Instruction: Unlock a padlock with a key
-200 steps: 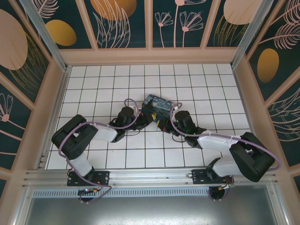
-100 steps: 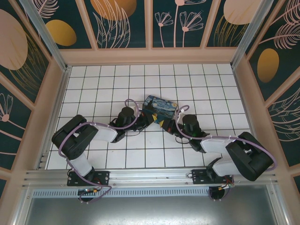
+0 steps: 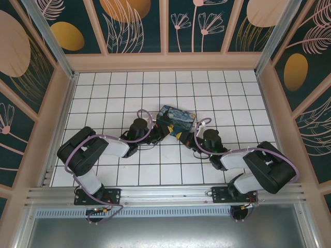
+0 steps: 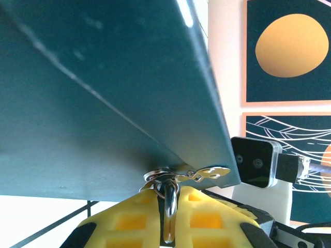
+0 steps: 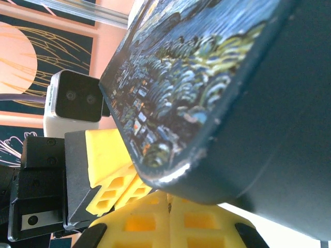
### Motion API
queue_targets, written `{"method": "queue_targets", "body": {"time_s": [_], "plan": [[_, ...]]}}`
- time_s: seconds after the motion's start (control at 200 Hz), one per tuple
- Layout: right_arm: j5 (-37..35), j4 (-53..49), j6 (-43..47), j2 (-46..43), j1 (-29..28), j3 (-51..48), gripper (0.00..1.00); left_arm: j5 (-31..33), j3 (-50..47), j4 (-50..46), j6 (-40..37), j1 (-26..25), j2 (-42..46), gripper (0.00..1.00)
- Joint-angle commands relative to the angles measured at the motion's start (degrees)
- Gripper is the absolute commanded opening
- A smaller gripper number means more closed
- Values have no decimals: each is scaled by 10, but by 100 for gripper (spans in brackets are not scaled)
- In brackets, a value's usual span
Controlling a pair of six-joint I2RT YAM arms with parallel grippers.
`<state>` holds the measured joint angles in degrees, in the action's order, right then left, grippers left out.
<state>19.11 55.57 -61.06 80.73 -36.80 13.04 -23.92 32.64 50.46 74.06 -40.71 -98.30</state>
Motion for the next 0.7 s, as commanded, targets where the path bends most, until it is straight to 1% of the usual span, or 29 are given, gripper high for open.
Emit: {"method": "queue_targets", "body": {"time_s": [0.0,0.22,0.54,0.56,0.696], "plan": [[-36,106,-12,7,-6,2,0,-65,-11,32,26,-14,-4,0],[-53,136,-13,17,-13,-15,0,-71,-20,70,65,-15,-4,0],[-74,132,26,5,-19,-25,0,-73,-20,63,76,-14,-3,0],[-74,132,28,4,-18,-26,0,-72,-20,63,76,-15,13,0],[-73,134,38,4,-19,-21,0,-76,-20,69,80,-15,11,0]]}}
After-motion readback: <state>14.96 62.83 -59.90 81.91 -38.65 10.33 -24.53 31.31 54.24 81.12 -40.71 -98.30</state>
